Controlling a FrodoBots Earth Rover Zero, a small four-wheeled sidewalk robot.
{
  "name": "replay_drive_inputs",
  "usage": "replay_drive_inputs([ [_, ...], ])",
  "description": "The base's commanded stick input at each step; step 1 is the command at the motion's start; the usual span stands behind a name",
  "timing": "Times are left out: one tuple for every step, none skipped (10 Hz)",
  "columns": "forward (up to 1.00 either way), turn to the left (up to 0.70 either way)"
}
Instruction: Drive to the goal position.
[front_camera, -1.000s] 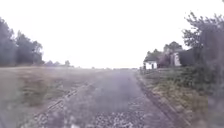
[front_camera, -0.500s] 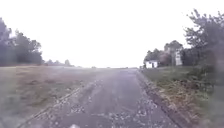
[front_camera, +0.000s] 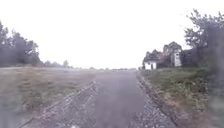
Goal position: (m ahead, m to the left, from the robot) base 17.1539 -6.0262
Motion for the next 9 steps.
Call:
replay_drive_inputs([
  [0.7, 0.0],
  [0.7, -0.13],
  [0.7, -0.13],
  [0.7, -0.13],
  [0.7, -0.13],
  [0.7, -0.13],
  [0.7, -0.13],
  [0.7, -0.13],
  [0.7, -0.13],
])
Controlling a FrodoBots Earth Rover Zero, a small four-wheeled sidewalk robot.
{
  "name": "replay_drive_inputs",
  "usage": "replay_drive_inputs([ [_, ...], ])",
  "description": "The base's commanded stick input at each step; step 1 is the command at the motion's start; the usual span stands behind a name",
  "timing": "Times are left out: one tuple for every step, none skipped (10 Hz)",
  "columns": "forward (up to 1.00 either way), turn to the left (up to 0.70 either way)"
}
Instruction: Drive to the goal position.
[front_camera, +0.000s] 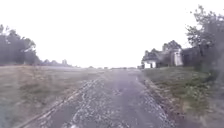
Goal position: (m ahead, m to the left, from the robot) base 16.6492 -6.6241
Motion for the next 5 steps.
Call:
replay_drive_inputs([
  [0.7, -0.13],
  [0.7, -0.13],
  [0.7, -0.13],
  [0.7, -0.13],
  [0.7, -0.13],
])
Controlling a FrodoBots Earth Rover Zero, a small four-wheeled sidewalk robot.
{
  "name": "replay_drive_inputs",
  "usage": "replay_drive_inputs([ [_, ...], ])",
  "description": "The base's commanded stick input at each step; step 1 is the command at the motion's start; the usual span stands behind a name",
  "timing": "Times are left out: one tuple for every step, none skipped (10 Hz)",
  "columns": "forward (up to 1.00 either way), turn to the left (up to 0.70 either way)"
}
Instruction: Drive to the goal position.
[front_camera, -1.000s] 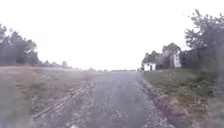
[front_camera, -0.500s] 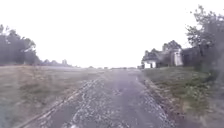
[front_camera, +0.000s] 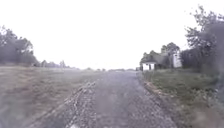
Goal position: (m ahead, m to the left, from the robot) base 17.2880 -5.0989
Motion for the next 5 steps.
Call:
replay_drive_inputs([
  [0.7, -0.13],
  [0.7, -0.13],
  [0.7, -0.13],
  [0.7, -0.13],
  [0.7, -0.13],
])
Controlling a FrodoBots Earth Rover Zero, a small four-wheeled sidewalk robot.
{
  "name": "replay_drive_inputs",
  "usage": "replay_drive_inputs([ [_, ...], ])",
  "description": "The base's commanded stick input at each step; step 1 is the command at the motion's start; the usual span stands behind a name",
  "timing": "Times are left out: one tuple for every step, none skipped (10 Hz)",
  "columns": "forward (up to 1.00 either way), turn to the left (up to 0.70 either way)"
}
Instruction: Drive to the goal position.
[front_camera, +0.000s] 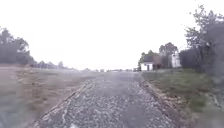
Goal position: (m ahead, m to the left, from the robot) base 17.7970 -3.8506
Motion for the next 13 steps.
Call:
replay_drive_inputs([
  [0.7, -0.13],
  [0.7, -0.13],
  [0.7, -0.13],
  [0.7, -0.13],
  [0.7, -0.13],
  [0.7, -0.13],
  [0.7, -0.13],
  [0.7, -0.13],
  [0.7, -0.13],
  [0.7, -0.13],
  [0.7, -0.13],
  [0.7, -0.13],
  [0.7, -0.13],
])
